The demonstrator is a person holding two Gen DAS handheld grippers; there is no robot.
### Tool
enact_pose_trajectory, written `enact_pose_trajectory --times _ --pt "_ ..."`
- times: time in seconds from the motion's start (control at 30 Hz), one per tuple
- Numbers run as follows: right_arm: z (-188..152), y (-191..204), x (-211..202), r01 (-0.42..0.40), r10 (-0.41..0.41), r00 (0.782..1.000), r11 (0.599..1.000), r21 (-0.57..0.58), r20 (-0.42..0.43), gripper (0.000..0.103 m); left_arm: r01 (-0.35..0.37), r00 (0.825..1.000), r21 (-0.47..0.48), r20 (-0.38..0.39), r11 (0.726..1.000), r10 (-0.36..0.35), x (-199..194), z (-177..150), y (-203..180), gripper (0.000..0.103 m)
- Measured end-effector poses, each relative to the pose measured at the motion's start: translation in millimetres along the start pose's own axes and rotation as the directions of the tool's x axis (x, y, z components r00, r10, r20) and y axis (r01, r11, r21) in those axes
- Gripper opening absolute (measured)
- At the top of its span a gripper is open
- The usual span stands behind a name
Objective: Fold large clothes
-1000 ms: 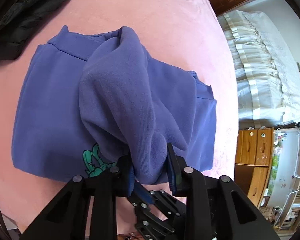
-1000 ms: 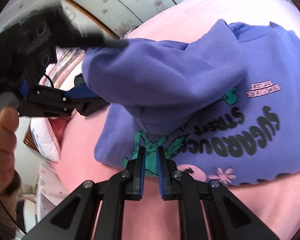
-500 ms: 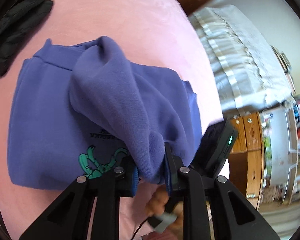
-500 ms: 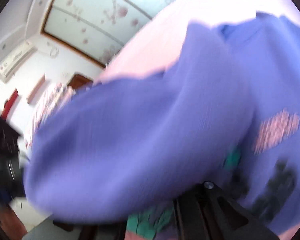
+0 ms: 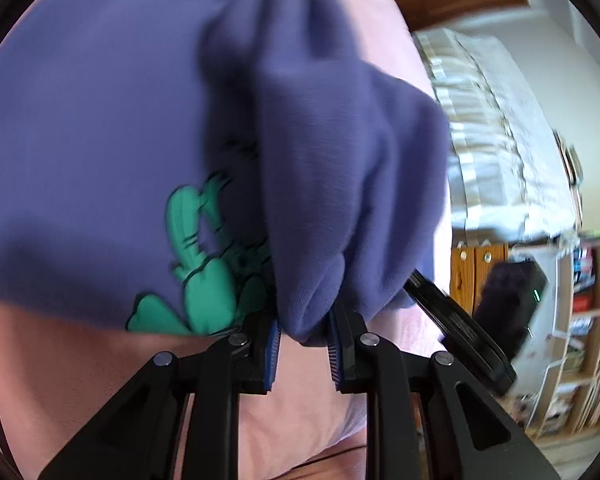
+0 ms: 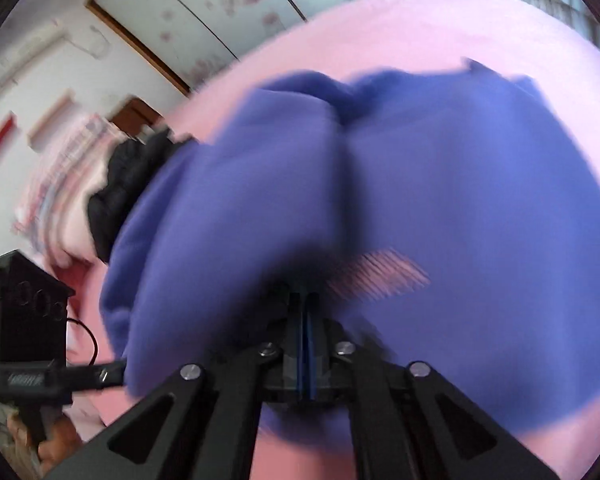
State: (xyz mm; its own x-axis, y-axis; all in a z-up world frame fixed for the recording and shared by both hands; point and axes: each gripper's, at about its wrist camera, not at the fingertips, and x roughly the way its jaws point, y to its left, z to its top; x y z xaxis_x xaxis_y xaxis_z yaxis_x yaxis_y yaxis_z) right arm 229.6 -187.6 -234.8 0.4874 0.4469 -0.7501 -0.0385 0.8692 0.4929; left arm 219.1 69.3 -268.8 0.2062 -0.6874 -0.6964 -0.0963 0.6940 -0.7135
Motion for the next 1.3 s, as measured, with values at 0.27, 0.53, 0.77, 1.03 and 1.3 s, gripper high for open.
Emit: enact_pose_trajectory --times 0.27,0.53,0.77,1.03,1.3 --pt "-13.5 -17.2 -50.3 -0.032 0.035 0.999 0.996 0.083 -0.028 0.054 -0.022 0.999 0.016 0.046 1.0 0.021 -15.1 3.2 -12.9 0.048" --pt "31.1 13.1 -21.0 -0.166 0.188 0.979 0.958 0.233 -0.079 0.058 0.035 0.996 -0.007 0.076 0.999 -0.035 -55.3 24.2 -15.9 0.064" --pt "57.0 15.6 18.4 -0.173 0.24 0.956 0.924 0.341 -0.167 0.059 0.059 0.997 -0.037 0.049 0.998 -0.058 -41.4 73.4 -13.2 0.066" --pt "65.6 1.1 35.8 -0.199 0.296 0.937 0.888 0.414 -0.184 0.059 0.053 0.994 -0.009 -0.097 0.999 -0.053 7.3 123.5 -22.2 0.068" --pt "76.9 18.0 29.5 -0.178 0.216 0.965 0.957 0.23 -0.148 0.017 -0.067 0.998 0.137 0.024 0.988 0.064 7.9 152.1 -54.4 0.027"
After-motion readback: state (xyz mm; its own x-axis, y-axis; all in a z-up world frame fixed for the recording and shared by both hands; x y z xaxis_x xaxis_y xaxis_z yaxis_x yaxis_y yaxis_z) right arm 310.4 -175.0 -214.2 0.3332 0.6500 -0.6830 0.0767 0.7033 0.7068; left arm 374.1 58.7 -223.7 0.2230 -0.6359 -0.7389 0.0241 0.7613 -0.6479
